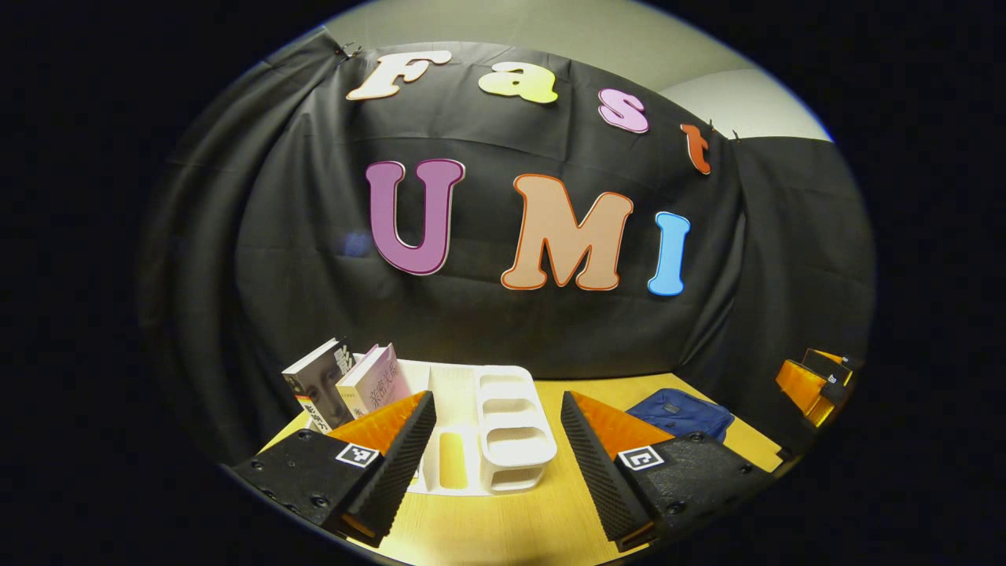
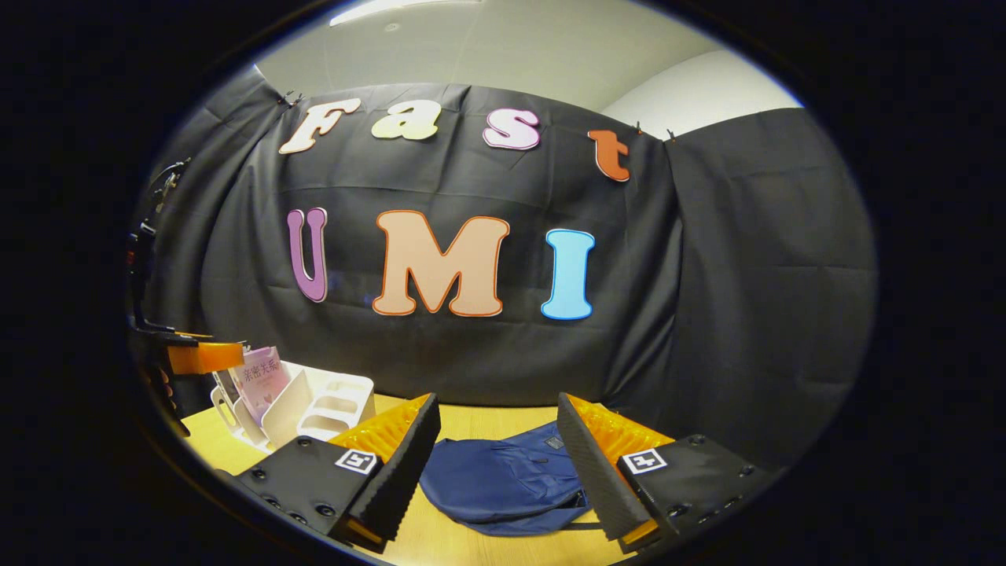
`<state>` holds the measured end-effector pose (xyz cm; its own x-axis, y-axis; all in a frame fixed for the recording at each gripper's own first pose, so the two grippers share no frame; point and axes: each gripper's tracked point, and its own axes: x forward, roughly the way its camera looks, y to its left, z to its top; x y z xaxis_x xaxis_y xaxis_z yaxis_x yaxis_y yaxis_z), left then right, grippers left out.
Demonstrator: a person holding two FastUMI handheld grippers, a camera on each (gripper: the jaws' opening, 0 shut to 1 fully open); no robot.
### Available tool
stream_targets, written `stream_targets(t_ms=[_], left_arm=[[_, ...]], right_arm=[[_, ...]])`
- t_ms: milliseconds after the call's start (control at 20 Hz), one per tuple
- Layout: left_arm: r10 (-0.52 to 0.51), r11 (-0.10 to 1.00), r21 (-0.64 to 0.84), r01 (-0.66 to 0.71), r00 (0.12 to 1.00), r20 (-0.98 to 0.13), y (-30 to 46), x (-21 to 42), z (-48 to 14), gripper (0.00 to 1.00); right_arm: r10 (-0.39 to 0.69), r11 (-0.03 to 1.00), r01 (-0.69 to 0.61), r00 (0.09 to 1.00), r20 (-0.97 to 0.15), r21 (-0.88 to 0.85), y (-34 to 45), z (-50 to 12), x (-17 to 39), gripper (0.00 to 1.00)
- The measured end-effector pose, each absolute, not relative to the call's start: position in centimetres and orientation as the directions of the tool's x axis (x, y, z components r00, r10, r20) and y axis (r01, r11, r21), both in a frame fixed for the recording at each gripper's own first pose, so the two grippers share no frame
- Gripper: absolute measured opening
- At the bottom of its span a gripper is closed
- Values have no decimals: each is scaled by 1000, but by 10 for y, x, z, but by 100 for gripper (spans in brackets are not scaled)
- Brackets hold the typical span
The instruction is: Open the schoolbag, grab two books from the bookshelf and put them into the schoolbag.
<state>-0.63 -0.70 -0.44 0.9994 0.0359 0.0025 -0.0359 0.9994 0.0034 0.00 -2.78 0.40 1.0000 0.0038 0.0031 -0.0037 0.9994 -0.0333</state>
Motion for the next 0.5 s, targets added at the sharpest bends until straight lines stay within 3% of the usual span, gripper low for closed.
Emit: stream_targets(t_ms=[250,500], left_arm=[[72,997,5,-72,997,2,10,-13,-5,94],[138,990,8,-138,990,2,35,-19,-6,94]], right_arm=[[-22,994,20,1000,-16,-105,-32,-17,7,94],[-40,935,10,996,-78,-355,-36,-75,14,96]])
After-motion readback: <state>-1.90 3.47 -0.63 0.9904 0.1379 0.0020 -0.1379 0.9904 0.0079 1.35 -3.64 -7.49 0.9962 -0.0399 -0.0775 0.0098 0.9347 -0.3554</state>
